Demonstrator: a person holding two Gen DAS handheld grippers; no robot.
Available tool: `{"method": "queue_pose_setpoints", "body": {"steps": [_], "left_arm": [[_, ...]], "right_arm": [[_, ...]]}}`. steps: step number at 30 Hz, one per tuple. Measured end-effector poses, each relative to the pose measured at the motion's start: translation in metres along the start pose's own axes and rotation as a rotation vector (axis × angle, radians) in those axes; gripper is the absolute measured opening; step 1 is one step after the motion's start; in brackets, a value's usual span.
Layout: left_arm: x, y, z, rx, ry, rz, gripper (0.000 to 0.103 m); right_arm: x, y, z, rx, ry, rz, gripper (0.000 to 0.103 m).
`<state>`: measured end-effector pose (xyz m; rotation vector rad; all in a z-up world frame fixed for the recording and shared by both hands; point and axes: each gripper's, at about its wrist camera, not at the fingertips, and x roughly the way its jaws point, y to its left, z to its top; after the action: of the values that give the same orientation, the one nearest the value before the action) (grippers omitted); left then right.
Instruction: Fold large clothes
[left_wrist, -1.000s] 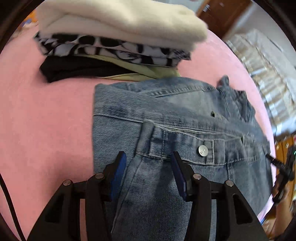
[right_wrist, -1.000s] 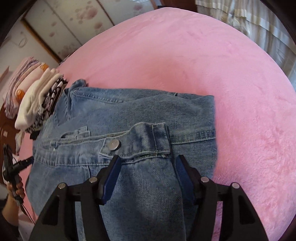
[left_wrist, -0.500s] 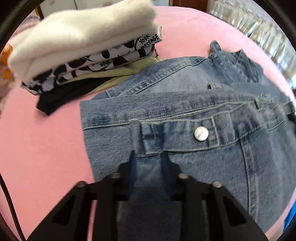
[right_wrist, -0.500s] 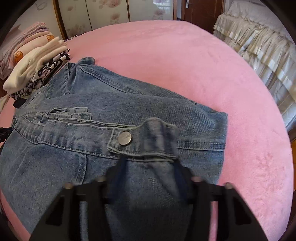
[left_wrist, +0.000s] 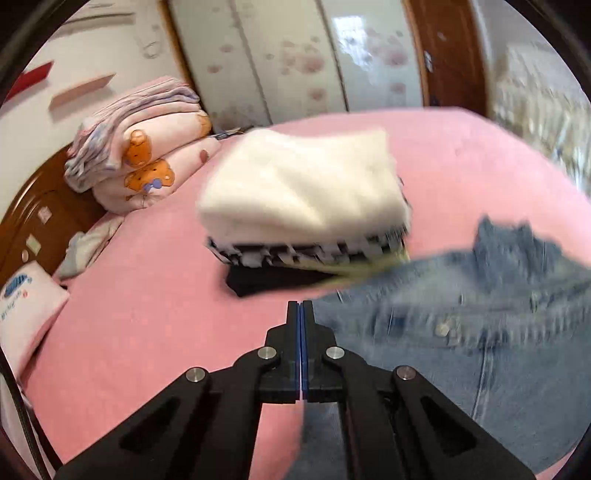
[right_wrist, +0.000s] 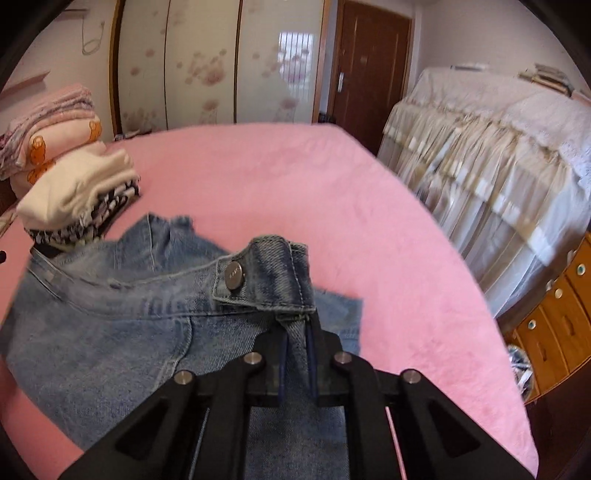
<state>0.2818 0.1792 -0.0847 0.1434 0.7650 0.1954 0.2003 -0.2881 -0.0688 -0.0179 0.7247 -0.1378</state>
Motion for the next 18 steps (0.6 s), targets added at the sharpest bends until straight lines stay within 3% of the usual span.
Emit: {"method": "queue_pose_setpoints", "body": {"steps": [5, 8, 10, 13, 18], "left_arm": [[0.018, 0.01, 0.006, 0.0, 0.135, -0.186, 0.004], [0.039, -0.004, -0.004, 0.022, 0.236, -0.302, 0.031], [0.05, -0.007, -0.01, -0.001, 0.251, -0.364, 0.046], [0.064, -0.013, -0.014, -0.006, 0.257, -0.411, 0.056], [0.096, -0.039, -0.021, 0.057, 0.274, -0.427, 0.057]], "right_arm": [[0.006, 0.009, 0.007, -0.042, 0.016, 0.011, 0.008], [0.015, 0.002, 0.001, -0.003, 0.049, 0.025, 0.008], [0.02, -0.004, -0.002, 0.033, 0.067, 0.041, 0.008], [0.026, -0.008, -0.008, 0.045, 0.088, 0.049, 0.008], [0.031, -0.007, -0.013, 0.029, 0.1, 0.053, 0.008]]}}
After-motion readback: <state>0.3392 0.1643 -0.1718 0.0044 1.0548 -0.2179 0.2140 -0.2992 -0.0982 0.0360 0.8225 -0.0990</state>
